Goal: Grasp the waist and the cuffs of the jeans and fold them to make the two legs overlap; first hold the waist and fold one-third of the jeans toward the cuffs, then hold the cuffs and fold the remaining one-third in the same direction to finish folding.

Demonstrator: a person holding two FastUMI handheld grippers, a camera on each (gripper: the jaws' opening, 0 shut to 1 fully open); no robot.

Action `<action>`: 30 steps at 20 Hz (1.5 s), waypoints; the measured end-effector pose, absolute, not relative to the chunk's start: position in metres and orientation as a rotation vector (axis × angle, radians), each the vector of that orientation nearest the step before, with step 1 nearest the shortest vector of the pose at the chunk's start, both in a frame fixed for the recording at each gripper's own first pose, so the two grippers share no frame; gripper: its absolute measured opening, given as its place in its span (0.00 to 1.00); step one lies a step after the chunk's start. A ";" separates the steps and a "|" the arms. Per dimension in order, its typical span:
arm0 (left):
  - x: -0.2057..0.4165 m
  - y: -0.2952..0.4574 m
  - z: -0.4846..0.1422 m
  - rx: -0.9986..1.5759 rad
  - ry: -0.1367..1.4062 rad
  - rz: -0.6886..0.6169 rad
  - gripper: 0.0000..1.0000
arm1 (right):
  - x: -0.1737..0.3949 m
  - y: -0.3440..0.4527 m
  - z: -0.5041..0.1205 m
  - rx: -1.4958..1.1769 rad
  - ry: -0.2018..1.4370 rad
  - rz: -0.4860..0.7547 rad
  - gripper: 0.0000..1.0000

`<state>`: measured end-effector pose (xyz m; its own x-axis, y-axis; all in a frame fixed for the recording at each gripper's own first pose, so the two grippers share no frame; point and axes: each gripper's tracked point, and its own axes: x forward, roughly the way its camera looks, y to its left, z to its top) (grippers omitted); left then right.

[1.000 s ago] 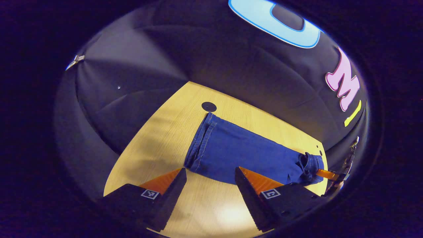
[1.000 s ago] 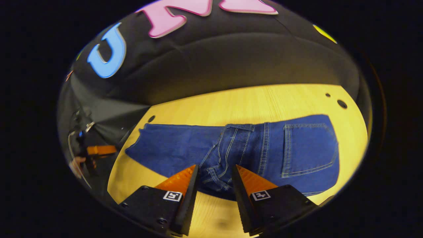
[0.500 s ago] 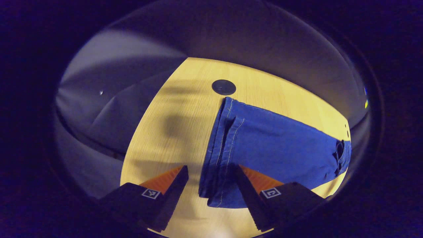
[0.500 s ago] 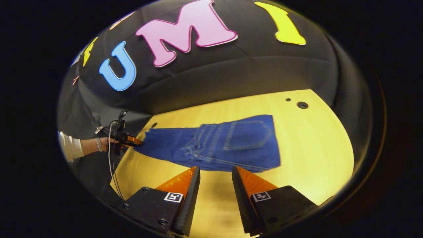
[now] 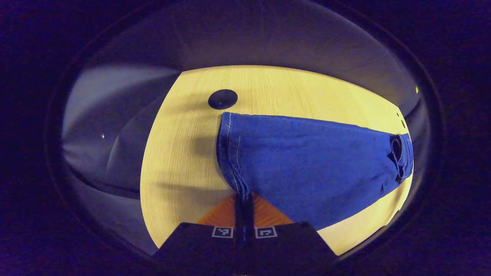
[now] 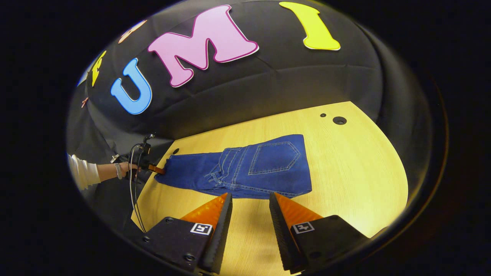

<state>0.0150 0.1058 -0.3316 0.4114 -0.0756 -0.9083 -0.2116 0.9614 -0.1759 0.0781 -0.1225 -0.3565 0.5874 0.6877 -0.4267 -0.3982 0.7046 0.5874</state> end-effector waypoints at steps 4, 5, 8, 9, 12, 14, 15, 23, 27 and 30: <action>0.022 0.073 -0.243 -0.316 0.968 -0.031 0.06 | 0.078 -0.125 -0.354 0.459 0.680 0.666 0.60; 0.024 0.059 -0.217 -0.326 0.916 -0.074 0.06 | 0.078 -0.126 -0.352 0.467 0.671 0.663 0.60; 0.029 0.008 -0.143 -0.334 0.799 -0.198 0.06 | 0.078 -0.134 -0.340 0.493 0.644 0.659 0.61; 0.031 -0.011 -0.124 -0.326 0.767 -0.243 0.06 | 0.077 -0.138 -0.337 0.496 0.635 0.656 0.60; 0.052 -0.086 -0.068 -0.343 0.698 -0.372 0.06 | 0.073 -0.154 -0.330 0.487 0.604 0.644 0.60; 0.074 -0.153 -0.057 -0.353 0.661 -0.456 0.06 | 0.070 -0.168 -0.330 0.485 0.591 0.628 0.60; 0.083 -0.188 -0.054 -0.361 0.656 -0.494 0.06 | 0.069 -0.175 -0.331 0.491 0.587 0.619 0.60; 0.125 -0.370 -0.102 -0.298 0.800 -0.611 0.06 | 0.072 -0.236 -0.361 0.496 0.590 0.516 0.60; 0.104 -0.408 -0.179 -0.187 0.985 -0.552 0.06 | 0.076 -0.244 -0.380 0.459 0.614 0.535 0.60; 0.092 -0.425 -0.182 -0.171 0.974 -0.560 0.27 | 0.081 -0.247 -0.390 0.413 0.630 0.568 0.60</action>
<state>0.0920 -0.4252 -0.1821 0.4337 -0.5212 -0.7350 0.3722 0.8465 -0.3807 0.0813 -0.2467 -0.3900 0.6659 0.6082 -0.4321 -0.3669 0.7713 0.5202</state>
